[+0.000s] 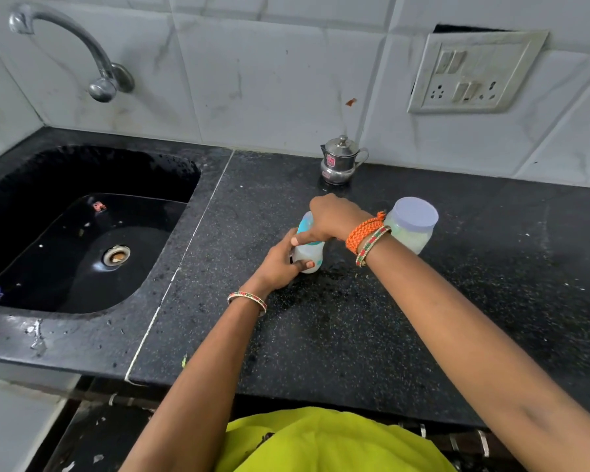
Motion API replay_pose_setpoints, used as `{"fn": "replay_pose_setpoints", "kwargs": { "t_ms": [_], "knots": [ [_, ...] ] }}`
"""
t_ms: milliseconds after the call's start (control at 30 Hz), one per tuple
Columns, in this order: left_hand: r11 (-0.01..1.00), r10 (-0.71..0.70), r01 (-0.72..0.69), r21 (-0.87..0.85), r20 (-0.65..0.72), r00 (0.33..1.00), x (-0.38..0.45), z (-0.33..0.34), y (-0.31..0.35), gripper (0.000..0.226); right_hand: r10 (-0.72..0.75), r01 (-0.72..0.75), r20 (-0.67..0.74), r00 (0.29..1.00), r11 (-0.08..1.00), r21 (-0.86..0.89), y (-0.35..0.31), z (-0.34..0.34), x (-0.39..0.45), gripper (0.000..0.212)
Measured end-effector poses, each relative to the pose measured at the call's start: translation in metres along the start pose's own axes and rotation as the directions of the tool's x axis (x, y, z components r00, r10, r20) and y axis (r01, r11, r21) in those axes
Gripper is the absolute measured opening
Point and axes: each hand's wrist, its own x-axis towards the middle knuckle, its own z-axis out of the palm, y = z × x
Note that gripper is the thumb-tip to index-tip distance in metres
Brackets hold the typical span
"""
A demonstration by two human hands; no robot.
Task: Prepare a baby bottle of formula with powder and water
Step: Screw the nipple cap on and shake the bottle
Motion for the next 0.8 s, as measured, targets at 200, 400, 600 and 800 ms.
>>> {"fn": "replay_pose_setpoints", "kwargs": {
  "t_ms": [200,400,600,800],
  "knots": [
    [0.998,-0.015,0.016,0.063,-0.02,1.0,0.0,-0.001,0.005,0.061,-0.135,0.134,-0.03,0.99,0.991,-0.017,-0.01,0.003,-0.001,0.045],
    [0.998,-0.041,0.042,0.056,-0.011,0.999,-0.001,-0.002,0.006,0.08,-0.257,0.258,0.048,0.965,0.966,-0.005,0.0,-0.003,0.007,0.047],
    [0.999,-0.035,0.035,0.039,-0.01,0.999,-0.003,0.0,0.007,0.076,-0.262,0.26,0.024,0.965,0.964,0.054,0.006,-0.003,0.012,0.04],
    [0.998,-0.025,0.026,0.06,-0.007,1.0,-0.007,0.004,0.01,0.071,-0.105,0.115,-0.221,0.97,0.993,0.034,0.0,0.006,0.006,0.043]
  ]
}}
